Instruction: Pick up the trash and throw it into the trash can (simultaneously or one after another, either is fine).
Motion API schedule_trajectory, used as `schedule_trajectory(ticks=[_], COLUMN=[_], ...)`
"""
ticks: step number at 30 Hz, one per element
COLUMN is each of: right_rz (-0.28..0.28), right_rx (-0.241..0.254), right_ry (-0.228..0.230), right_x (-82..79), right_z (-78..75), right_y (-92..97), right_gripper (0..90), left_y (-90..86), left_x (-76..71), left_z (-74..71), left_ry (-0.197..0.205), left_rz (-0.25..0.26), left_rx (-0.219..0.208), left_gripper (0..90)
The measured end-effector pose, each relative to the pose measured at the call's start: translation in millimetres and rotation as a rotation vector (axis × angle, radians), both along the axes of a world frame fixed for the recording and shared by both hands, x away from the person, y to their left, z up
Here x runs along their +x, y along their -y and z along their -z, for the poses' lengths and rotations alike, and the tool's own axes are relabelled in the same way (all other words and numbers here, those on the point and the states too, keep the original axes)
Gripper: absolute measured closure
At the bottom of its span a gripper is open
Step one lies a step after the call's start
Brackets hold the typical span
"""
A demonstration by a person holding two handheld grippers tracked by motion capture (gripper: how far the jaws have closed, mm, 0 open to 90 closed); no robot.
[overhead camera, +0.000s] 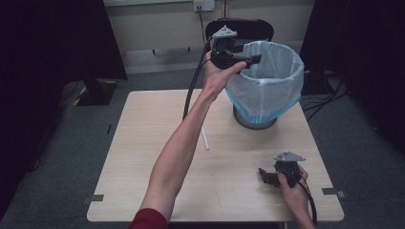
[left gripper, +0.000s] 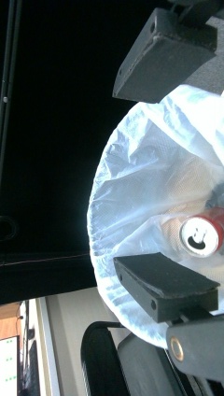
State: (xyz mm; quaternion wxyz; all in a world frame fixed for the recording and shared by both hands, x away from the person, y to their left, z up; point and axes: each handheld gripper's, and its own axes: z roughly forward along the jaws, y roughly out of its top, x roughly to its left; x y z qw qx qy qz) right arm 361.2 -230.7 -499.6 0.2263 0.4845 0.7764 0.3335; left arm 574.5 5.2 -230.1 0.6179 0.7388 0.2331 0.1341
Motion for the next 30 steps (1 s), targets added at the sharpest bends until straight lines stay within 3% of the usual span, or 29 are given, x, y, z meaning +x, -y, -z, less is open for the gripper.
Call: schedule_trajectory(ticks=[11,13,16,23,30], right_rz=[0.000,0.000,0.001,0.001,-0.001], right_rx=[0.002,0.003,0.009,0.008,0.001], right_ry=[0.000,0.000,-0.002,-0.004,-0.001], right_x=[0.1,0.2,0.4,0.3,0.0], right_z=[0.1,0.1,0.2,0.2,0.0], right_y=[0.1,0.1,0.2,0.3,0.1], right_gripper=[14.0,14.0,14.0,14.0,14.0], left_y=[-36.3,-42.2,-51.3,-75.8,-99.8], left_x=[-19.2,-21.3,-27.1,-42.2,-50.7], left_z=[2.5,2.7,3.5,11.7,27.6], left_ry=[-0.013,-0.038,-0.016,-0.003,-0.036], left_rz=[-0.030,-0.018,-0.040,-0.065,-0.094], left_rx=[-0.038,-0.049,-0.016,-0.004,-0.006], left_gripper=[19.0,22.5,25.3,24.4,24.2])
